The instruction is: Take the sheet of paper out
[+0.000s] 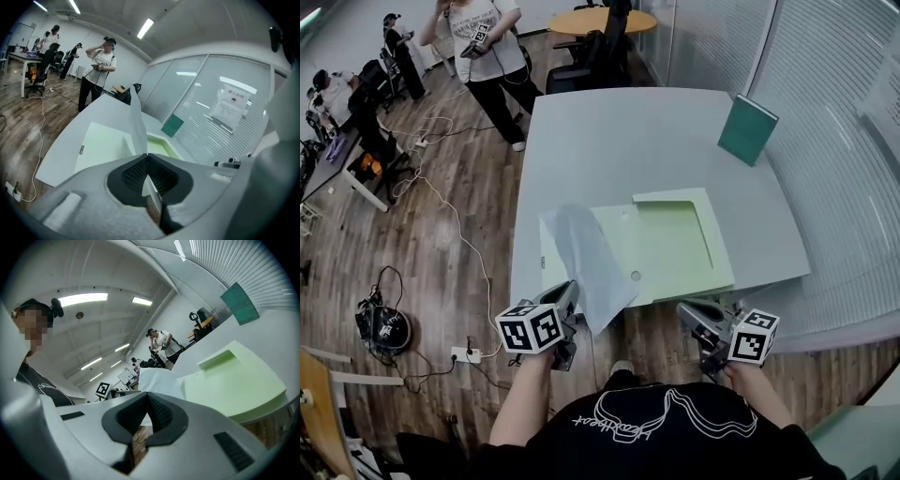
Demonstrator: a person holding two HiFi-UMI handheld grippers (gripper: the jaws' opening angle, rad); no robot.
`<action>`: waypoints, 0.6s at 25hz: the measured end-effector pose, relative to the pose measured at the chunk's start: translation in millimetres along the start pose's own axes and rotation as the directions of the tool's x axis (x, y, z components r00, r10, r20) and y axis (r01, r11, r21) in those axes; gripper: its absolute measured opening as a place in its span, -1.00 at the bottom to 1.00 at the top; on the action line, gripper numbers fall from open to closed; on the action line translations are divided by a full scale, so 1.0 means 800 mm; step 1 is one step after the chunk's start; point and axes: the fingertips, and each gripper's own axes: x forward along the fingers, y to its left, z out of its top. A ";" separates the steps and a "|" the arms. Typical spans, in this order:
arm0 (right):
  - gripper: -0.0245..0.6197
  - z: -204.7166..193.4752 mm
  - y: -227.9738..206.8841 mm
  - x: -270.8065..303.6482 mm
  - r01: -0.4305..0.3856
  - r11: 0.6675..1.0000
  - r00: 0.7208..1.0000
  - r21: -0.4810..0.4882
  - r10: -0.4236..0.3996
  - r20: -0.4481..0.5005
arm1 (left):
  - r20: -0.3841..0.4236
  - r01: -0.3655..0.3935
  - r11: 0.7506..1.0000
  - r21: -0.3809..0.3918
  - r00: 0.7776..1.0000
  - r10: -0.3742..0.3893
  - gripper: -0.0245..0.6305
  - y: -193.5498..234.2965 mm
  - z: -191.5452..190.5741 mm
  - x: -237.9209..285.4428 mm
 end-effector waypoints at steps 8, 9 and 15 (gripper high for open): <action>-0.90 -0.026 0.037 -0.067 -0.067 0.997 0.998 -0.026 0.068 0.013 | 0.088 0.016 0.998 0.054 0.996 -0.021 -0.88 -0.108 -0.046 -0.072; -0.90 -0.028 0.042 -0.076 -0.082 0.996 0.996 -0.024 0.083 0.022 | 0.097 0.019 0.998 0.061 0.995 -0.025 -0.88 -0.122 -0.054 -0.080; -0.90 -0.048 0.076 -0.126 -0.148 0.988 0.987 -0.036 0.150 0.052 | 0.121 0.052 0.995 0.080 0.991 -0.061 -0.88 -0.197 -0.105 -0.123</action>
